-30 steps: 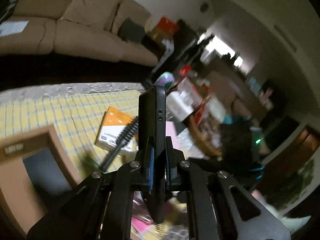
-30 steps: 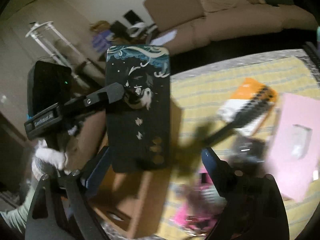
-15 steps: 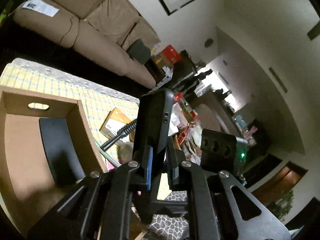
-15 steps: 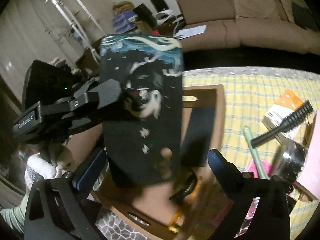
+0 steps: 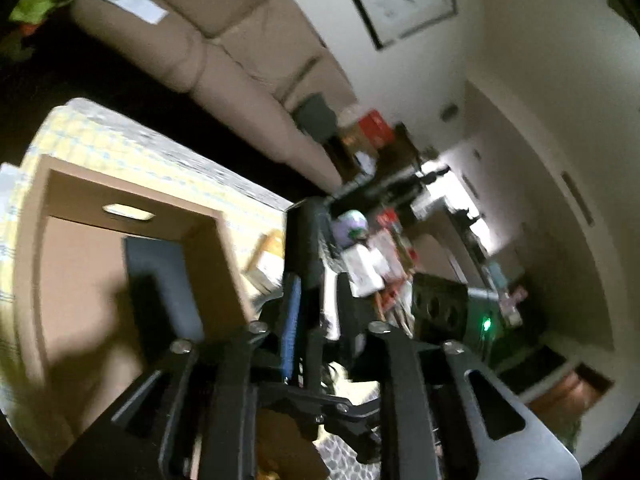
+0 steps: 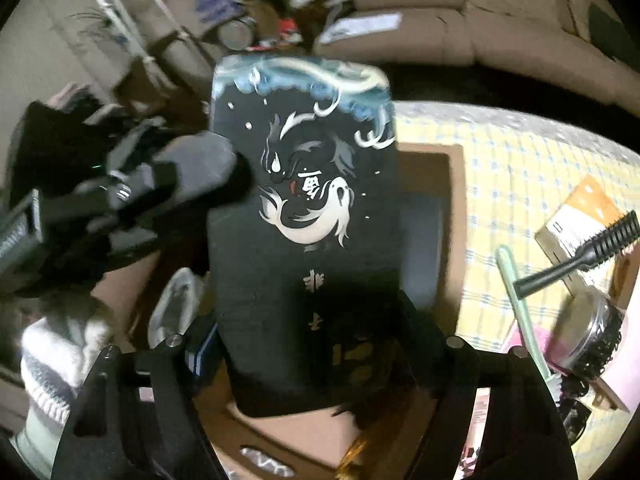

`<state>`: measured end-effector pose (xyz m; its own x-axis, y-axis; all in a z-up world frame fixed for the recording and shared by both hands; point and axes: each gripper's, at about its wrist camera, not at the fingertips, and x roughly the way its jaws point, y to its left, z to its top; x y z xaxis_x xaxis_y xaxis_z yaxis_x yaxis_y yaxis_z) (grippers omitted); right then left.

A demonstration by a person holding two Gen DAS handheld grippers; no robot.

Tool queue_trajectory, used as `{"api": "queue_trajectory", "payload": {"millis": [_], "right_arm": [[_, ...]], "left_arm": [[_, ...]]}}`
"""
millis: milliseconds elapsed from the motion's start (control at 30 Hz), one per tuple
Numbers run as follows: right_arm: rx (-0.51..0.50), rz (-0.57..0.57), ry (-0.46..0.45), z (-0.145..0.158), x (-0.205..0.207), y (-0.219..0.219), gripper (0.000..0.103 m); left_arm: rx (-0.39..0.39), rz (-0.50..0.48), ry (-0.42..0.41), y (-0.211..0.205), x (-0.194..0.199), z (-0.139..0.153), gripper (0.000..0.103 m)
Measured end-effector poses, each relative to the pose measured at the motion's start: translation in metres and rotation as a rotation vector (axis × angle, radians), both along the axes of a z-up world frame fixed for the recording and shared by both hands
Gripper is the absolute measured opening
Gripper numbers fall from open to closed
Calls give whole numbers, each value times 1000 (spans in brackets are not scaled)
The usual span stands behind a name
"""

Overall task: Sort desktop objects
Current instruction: 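Lower both phones into the cardboard box and open both tools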

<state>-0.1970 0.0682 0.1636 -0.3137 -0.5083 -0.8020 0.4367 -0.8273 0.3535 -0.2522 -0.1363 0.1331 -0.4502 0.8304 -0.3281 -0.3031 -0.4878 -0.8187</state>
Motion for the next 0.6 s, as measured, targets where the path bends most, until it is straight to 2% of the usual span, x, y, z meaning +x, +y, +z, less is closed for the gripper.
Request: {"api": "queue_trajectory", "payload": {"millis": [67, 167, 200, 233, 300, 367, 467, 533, 600], "right_arm": [[48, -25, -30, -13, -13, -4, 77], [115, -55, -62, -30, -28, -14, 73], [136, -67, -71, -35, -33, -17, 58], [170, -83, -85, -41, -39, -23, 19], [219, -99, -86, -51, -45, -32, 25], [321, -112, -92, -68, -51, -45, 29], [341, -112, -111, -82, -53, -45, 35], [363, -102, -120, -86, -51, -44, 39], [388, -89, -127, -87, -49, -43, 43]], "left_arm": [[-5, 17, -14, -5, -6, -9, 35], [2, 45, -35, -13, -8, -22, 35], [2, 58, -40, -17, -7, -25, 35], [6, 67, -43, -21, -6, -28, 35], [7, 83, -44, -27, -4, -33, 36], [-11, 94, -46, -33, 0, -37, 37], [-36, 73, -49, -37, 5, -40, 41], [-53, 65, -50, -37, 7, -42, 47], [-60, 62, -51, -39, 12, -38, 63]]}}
